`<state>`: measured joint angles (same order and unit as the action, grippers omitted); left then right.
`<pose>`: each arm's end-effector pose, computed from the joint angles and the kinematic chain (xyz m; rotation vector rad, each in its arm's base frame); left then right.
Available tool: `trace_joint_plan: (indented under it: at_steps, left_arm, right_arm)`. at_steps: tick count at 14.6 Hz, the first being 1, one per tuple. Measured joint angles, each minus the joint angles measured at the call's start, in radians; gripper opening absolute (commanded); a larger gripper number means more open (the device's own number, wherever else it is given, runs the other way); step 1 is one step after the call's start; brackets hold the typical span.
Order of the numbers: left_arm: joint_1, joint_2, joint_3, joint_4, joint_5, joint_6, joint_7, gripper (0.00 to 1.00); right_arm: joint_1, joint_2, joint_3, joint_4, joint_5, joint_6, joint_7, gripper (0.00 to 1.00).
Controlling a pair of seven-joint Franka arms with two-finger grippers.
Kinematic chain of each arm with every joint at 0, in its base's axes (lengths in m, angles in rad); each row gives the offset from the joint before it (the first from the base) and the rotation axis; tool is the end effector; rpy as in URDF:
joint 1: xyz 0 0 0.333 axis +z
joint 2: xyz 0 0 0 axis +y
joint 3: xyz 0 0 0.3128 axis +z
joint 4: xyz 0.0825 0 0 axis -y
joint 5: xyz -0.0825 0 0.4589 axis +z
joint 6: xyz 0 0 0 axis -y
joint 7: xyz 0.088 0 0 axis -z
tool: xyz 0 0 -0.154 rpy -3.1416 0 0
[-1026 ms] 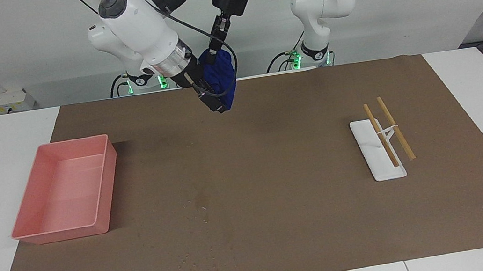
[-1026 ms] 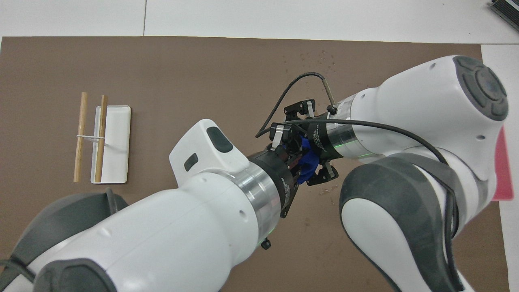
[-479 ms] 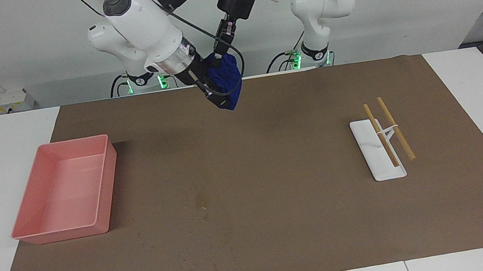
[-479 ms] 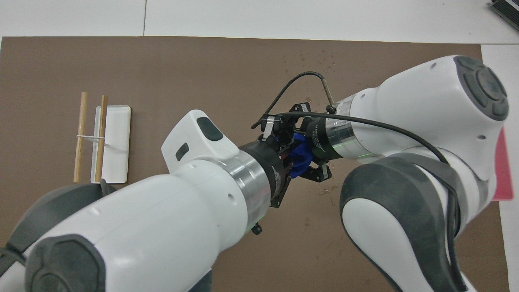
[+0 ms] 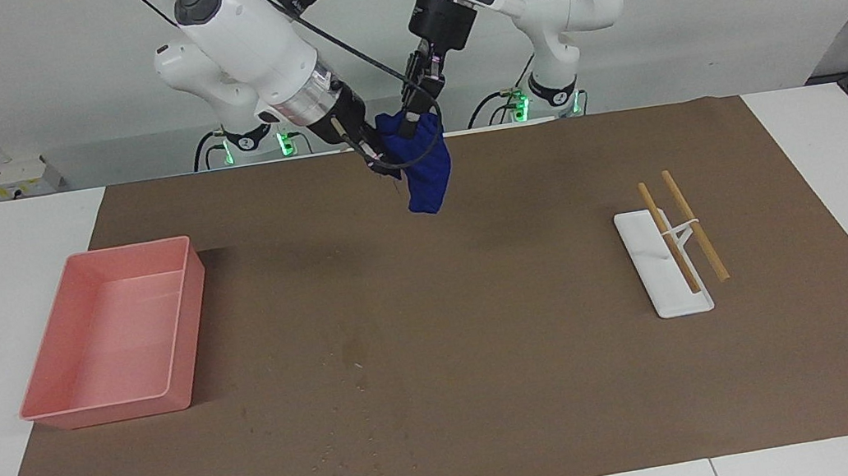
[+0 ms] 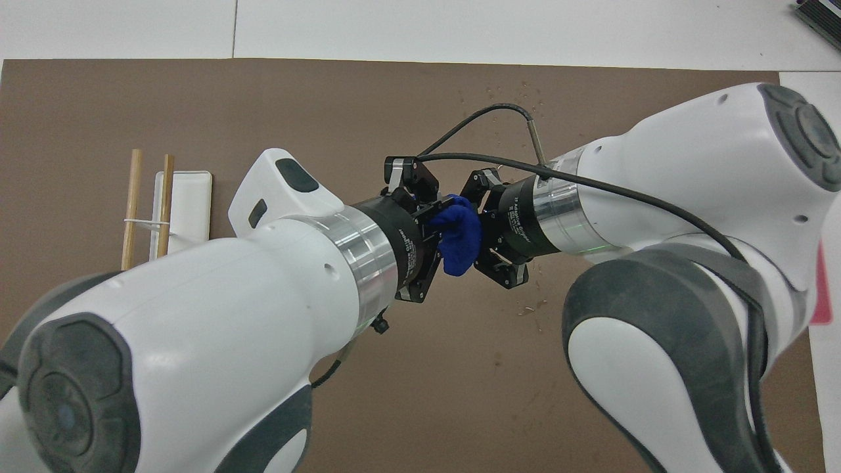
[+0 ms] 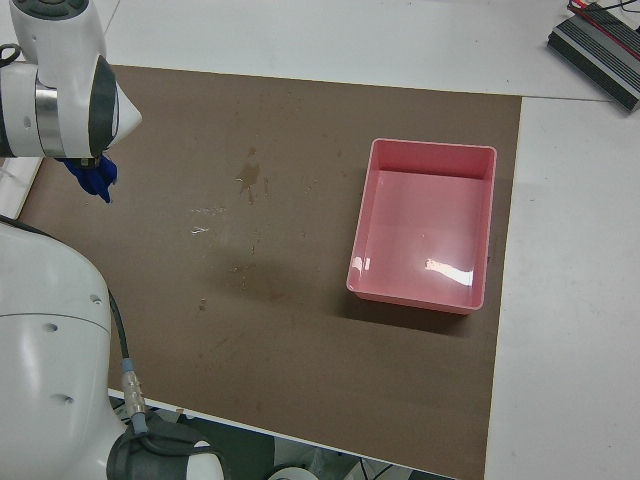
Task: Wipe water with towel using both arms
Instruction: 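Take the towel with the right gripper while the left gripper releases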
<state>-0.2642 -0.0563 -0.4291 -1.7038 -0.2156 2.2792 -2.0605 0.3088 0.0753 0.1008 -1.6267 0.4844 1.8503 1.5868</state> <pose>0.5202 -0.4571 0.6222 1.8680 1.6510 -0.0719 0.6044 0.3233 0.5360 -2.1844 1.6247 0.4538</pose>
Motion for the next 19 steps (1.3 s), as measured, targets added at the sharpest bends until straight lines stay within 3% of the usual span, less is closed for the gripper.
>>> trace_joint_plan:
  at_steps: [1,2,3,4,5,14,16,19]
  left_arm:
    - [0.000,0.000,0.000,-0.001,0.000,0.001,0.000,0.20]
    - [0.000,0.000,0.000,-0.001,0.000,0.002,0.000,0.27]
    - [0.000,0.000,0.000,-0.001,0.000,0.002,0.000,0.49]
    - [0.000,0.000,0.000,-0.001,0.000,0.002,0.000,0.85]
    - [0.000,0.000,0.000,-0.001,0.000,0.002,0.000,1.00]
    - [0.006,0.000,0.000,-0.008,0.000,-0.021,0.000,1.00]
    - [0.042,-0.001,0.002,-0.009,0.001,-0.087,0.024,1.00]
    - [0.149,-0.010,0.007,-0.008,0.002,-0.257,0.225,1.00]
  right_arm:
    - [0.000,0.000,-0.002,0.001,0.000,0.000,-0.002,0.00]
    - [0.000,-0.001,-0.003,0.001,0.000,0.000,-0.007,0.00]
    - [0.000,-0.002,-0.003,0.002,0.000,0.000,-0.012,0.00]
    - [0.000,-0.002,-0.003,0.002,0.000,0.000,-0.015,0.00]
    - [0.000,-0.002,-0.004,0.002,0.000,0.000,-0.019,0.00]
    - [-0.010,-0.006,-0.009,0.005,-0.086,0.017,-0.060,0.00]
    - [-0.048,-0.005,-0.011,0.005,-0.091,0.034,-0.109,0.00]
    - [-0.099,0.002,-0.013,0.001,-0.143,0.068,-0.205,0.00]
